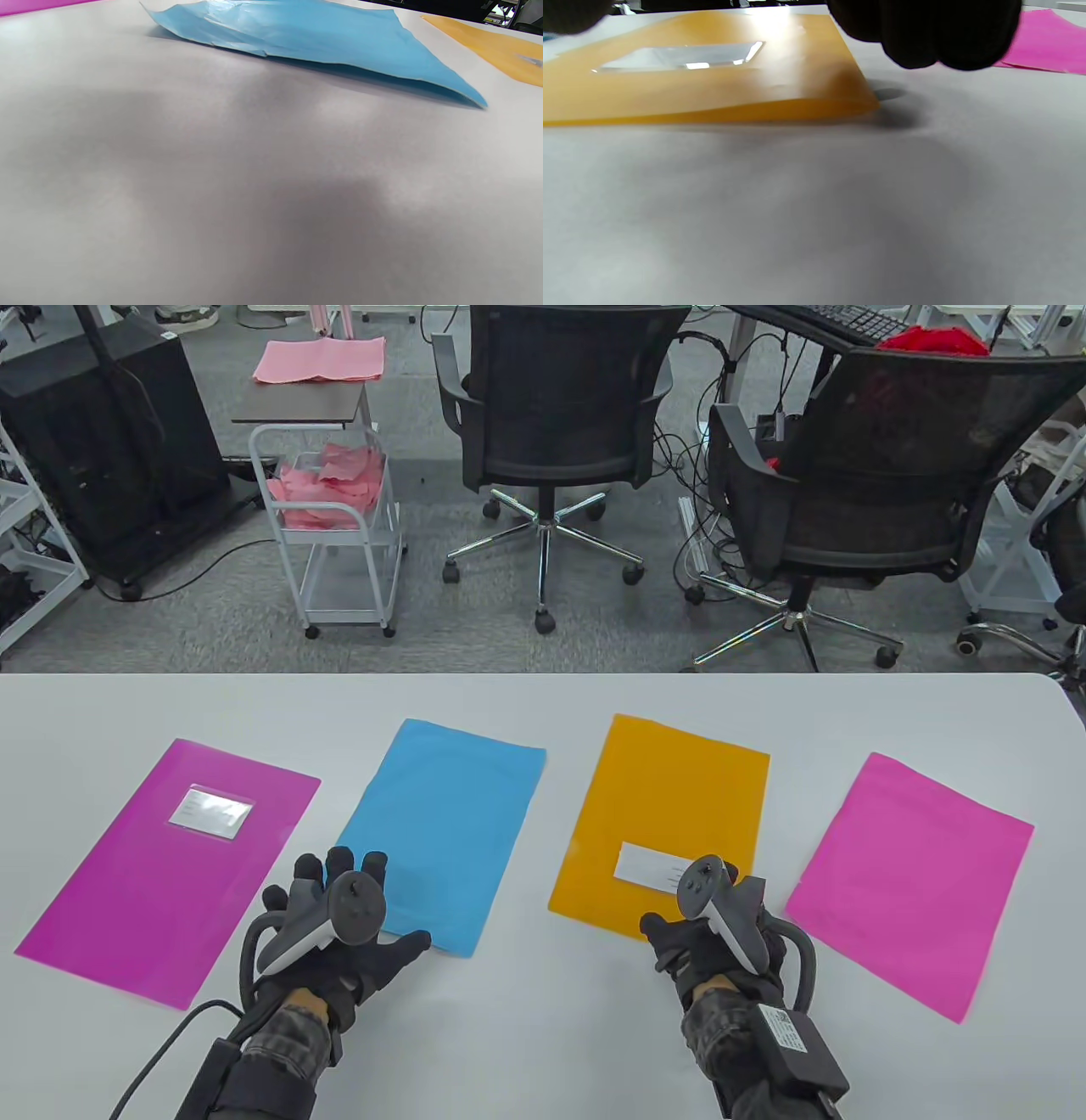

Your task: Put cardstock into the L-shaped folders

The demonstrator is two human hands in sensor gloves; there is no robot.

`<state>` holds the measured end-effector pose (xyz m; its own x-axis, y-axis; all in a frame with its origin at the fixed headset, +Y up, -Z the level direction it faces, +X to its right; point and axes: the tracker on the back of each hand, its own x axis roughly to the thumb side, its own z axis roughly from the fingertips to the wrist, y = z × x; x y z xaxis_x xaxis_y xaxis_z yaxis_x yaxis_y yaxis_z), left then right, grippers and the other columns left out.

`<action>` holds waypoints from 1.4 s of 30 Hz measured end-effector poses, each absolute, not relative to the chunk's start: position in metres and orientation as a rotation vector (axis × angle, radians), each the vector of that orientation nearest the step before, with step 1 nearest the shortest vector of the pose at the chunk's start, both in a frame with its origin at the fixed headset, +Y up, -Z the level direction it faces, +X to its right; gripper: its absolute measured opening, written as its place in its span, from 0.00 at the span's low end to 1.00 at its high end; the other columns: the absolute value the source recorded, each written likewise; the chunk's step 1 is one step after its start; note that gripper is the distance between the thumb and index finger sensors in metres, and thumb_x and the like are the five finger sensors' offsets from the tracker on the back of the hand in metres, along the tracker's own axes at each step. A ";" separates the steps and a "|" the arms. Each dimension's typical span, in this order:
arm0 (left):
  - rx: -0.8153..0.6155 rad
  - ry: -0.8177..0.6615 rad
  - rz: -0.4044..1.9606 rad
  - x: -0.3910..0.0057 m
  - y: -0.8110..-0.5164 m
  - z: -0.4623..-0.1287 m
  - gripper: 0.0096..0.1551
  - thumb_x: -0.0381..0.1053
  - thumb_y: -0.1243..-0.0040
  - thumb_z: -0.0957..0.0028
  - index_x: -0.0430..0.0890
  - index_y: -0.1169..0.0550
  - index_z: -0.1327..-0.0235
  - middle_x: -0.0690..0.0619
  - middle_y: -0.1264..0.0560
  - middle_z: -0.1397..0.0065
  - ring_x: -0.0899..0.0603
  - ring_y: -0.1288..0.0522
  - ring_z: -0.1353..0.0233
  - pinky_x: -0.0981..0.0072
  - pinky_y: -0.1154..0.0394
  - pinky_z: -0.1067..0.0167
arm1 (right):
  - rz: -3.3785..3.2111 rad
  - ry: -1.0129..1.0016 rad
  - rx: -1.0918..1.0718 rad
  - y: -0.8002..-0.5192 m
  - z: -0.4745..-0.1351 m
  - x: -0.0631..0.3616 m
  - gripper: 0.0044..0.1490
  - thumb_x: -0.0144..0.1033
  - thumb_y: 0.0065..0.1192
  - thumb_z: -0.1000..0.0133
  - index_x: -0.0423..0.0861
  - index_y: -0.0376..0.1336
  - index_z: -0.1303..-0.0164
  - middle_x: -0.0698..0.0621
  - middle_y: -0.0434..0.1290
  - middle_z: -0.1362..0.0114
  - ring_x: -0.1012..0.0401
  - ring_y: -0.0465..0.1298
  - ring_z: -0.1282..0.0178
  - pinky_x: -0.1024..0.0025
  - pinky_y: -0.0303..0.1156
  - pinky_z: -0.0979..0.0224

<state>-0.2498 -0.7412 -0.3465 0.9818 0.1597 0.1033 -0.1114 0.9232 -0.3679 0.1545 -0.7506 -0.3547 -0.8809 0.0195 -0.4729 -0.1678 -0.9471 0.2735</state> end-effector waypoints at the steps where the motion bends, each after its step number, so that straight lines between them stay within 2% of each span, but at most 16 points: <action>1: -0.370 -0.139 0.151 -0.249 -0.739 -0.346 0.64 0.88 0.63 0.53 0.52 0.74 0.28 0.37 0.75 0.21 0.20 0.73 0.24 0.15 0.70 0.44 | 2.894 0.520 -0.795 -0.754 -0.356 0.151 0.73 0.86 0.49 0.65 0.45 0.32 0.30 0.32 0.56 0.26 0.39 0.67 0.33 0.44 0.72 0.39; 3: -0.371 -0.144 0.170 -0.248 -0.735 -0.346 0.64 0.88 0.64 0.53 0.52 0.74 0.28 0.37 0.75 0.21 0.20 0.73 0.24 0.15 0.70 0.44 | 2.828 0.609 -0.913 -0.759 -0.357 0.147 0.74 0.86 0.49 0.65 0.43 0.32 0.31 0.31 0.55 0.26 0.38 0.65 0.32 0.43 0.71 0.39; 8: -0.362 -0.155 0.210 -0.246 -0.732 -0.347 0.64 0.88 0.63 0.53 0.52 0.73 0.28 0.37 0.75 0.21 0.19 0.73 0.23 0.15 0.69 0.44 | 2.761 0.671 -1.127 -0.773 -0.368 0.141 0.78 0.86 0.50 0.68 0.38 0.29 0.33 0.27 0.50 0.27 0.35 0.61 0.33 0.44 0.72 0.40; 12: -0.384 -0.152 0.205 -0.246 -0.733 -0.349 0.64 0.87 0.62 0.52 0.52 0.73 0.27 0.37 0.74 0.21 0.19 0.72 0.23 0.15 0.69 0.44 | 2.746 0.662 -1.177 -0.774 -0.380 0.144 0.81 0.83 0.55 0.71 0.34 0.28 0.35 0.24 0.52 0.31 0.35 0.63 0.38 0.47 0.72 0.41; 16: -0.379 -0.157 0.221 -0.245 -0.732 -0.350 0.63 0.87 0.62 0.52 0.52 0.72 0.27 0.37 0.73 0.20 0.19 0.71 0.23 0.15 0.69 0.44 | 2.660 0.739 -1.207 -0.770 -0.386 0.155 0.83 0.77 0.64 0.72 0.31 0.29 0.36 0.26 0.56 0.34 0.39 0.67 0.43 0.51 0.73 0.45; 20: -0.367 -0.158 0.222 -0.245 -0.732 -0.351 0.63 0.87 0.62 0.52 0.52 0.72 0.26 0.36 0.73 0.20 0.19 0.71 0.23 0.15 0.69 0.43 | 2.595 0.661 -1.210 -0.774 -0.378 0.169 0.84 0.75 0.67 0.75 0.32 0.29 0.36 0.29 0.56 0.37 0.44 0.69 0.48 0.54 0.73 0.50; 22: -0.359 -0.159 0.226 -0.245 -0.733 -0.351 0.63 0.87 0.61 0.52 0.53 0.71 0.26 0.36 0.72 0.20 0.19 0.70 0.22 0.15 0.68 0.43 | 2.581 0.614 -1.203 -0.775 -0.373 0.176 0.82 0.73 0.68 0.75 0.32 0.32 0.35 0.35 0.60 0.41 0.50 0.72 0.53 0.57 0.74 0.54; 23: -0.354 -0.163 0.222 -0.243 -0.733 -0.350 0.63 0.86 0.61 0.52 0.53 0.71 0.26 0.37 0.72 0.19 0.19 0.70 0.22 0.15 0.68 0.43 | 2.576 0.534 -1.196 -0.774 -0.372 0.179 0.78 0.69 0.70 0.74 0.33 0.35 0.35 0.38 0.64 0.45 0.53 0.73 0.58 0.59 0.76 0.58; 25: -0.344 -0.174 0.206 -0.241 -0.733 -0.351 0.63 0.86 0.61 0.52 0.53 0.70 0.25 0.36 0.71 0.19 0.19 0.69 0.22 0.15 0.68 0.43 | 2.524 0.363 -1.080 -0.774 -0.366 0.184 0.58 0.56 0.71 0.66 0.34 0.49 0.40 0.48 0.75 0.61 0.59 0.77 0.75 0.65 0.78 0.74; 27: -0.335 -0.188 0.205 -0.238 -0.732 -0.350 0.63 0.86 0.60 0.52 0.53 0.69 0.25 0.36 0.69 0.19 0.19 0.67 0.22 0.15 0.66 0.42 | 2.338 0.323 -0.894 -0.777 -0.362 0.187 0.45 0.48 0.68 0.61 0.33 0.53 0.46 0.47 0.76 0.64 0.60 0.78 0.79 0.66 0.78 0.79; 29: -0.336 -0.201 0.217 -0.233 -0.730 -0.349 0.61 0.85 0.59 0.52 0.53 0.65 0.23 0.36 0.63 0.17 0.19 0.59 0.20 0.16 0.59 0.37 | 2.129 0.231 -0.789 -0.771 -0.356 0.189 0.39 0.45 0.64 0.56 0.35 0.53 0.47 0.46 0.77 0.64 0.59 0.79 0.79 0.66 0.79 0.80; 31: -0.364 -0.220 0.263 -0.224 -0.728 -0.347 0.59 0.83 0.57 0.51 0.51 0.58 0.20 0.36 0.54 0.16 0.20 0.47 0.20 0.20 0.51 0.34 | 1.933 0.075 -0.637 -0.754 -0.353 0.191 0.35 0.42 0.62 0.55 0.35 0.54 0.47 0.44 0.78 0.65 0.58 0.79 0.81 0.66 0.78 0.82; 36: -0.367 -0.276 0.511 -0.200 -0.726 -0.340 0.56 0.79 0.54 0.51 0.43 0.47 0.22 0.36 0.37 0.22 0.28 0.28 0.26 0.31 0.34 0.35 | 1.720 -0.079 -0.313 -0.715 -0.344 0.177 0.34 0.42 0.58 0.51 0.36 0.50 0.45 0.45 0.77 0.60 0.58 0.80 0.76 0.68 0.81 0.77; 38: -0.417 -0.279 0.673 -0.193 -0.729 -0.338 0.56 0.79 0.54 0.50 0.40 0.45 0.24 0.36 0.35 0.24 0.30 0.25 0.28 0.34 0.31 0.37 | 1.642 -0.078 -0.233 -0.709 -0.338 0.165 0.34 0.42 0.58 0.50 0.36 0.50 0.45 0.45 0.76 0.58 0.58 0.81 0.74 0.68 0.82 0.75; 40: -0.513 -0.266 0.918 -0.188 -0.735 -0.336 0.58 0.79 0.54 0.50 0.38 0.48 0.24 0.35 0.36 0.24 0.30 0.26 0.28 0.34 0.31 0.37 | 1.595 -0.045 -0.132 -0.709 -0.333 0.148 0.33 0.42 0.59 0.50 0.36 0.50 0.47 0.44 0.77 0.58 0.56 0.82 0.73 0.66 0.82 0.74; 42: -0.567 -0.251 1.191 -0.185 -0.741 -0.334 0.62 0.80 0.55 0.49 0.37 0.56 0.25 0.34 0.40 0.22 0.29 0.29 0.26 0.32 0.33 0.36 | 1.569 0.032 -0.052 -0.717 -0.327 0.127 0.32 0.43 0.60 0.51 0.37 0.52 0.48 0.45 0.78 0.57 0.56 0.83 0.73 0.67 0.83 0.74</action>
<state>-0.1853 -0.7409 -0.3341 0.3640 0.9251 -0.1077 -0.8028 0.2530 -0.5399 0.1268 -0.7166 -0.3265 0.0013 0.9986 -0.0534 -0.9999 0.0006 -0.0133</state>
